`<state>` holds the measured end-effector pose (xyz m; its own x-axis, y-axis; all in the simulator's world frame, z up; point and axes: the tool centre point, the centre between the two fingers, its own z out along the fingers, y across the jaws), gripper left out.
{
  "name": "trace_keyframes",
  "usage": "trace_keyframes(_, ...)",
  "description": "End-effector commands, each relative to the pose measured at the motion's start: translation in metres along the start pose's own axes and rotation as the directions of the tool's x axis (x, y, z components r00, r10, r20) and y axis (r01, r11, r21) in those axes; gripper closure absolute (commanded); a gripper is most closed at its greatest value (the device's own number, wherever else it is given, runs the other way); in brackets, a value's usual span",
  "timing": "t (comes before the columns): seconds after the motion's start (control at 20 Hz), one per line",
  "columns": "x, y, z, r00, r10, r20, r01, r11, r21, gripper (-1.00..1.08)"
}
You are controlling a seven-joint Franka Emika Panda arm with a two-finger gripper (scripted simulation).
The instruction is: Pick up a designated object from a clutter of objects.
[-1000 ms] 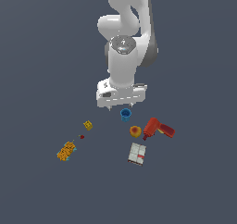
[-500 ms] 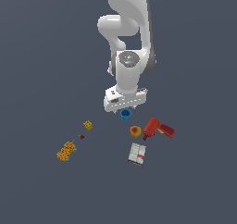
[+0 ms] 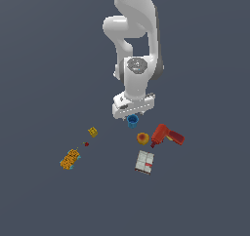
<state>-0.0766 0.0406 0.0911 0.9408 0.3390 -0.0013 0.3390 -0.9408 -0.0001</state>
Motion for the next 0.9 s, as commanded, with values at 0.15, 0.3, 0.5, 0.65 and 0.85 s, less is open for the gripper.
trace_keyframes(0.15,0.0,0.0,0.002,1.0,0.0,0.0,0.0,1.0,0.0,-0.92)
trace_keyframes(0.3,-0.001,0.0,0.01,1.0,0.0,0.0,0.0,1.0,0.0,-0.92)
trace_keyframes(0.5,-0.001,-0.001,0.026,1.0,-0.001,-0.001,0.001,1.0,0.0,-0.92)
trace_keyframes(0.65,-0.001,-0.001,0.039,1.0,-0.002,-0.001,0.002,1.0,0.0,-0.92)
trace_keyframes(0.85,-0.001,-0.001,0.049,1.0,-0.002,-0.001,0.002,1.0,0.0,-0.92)
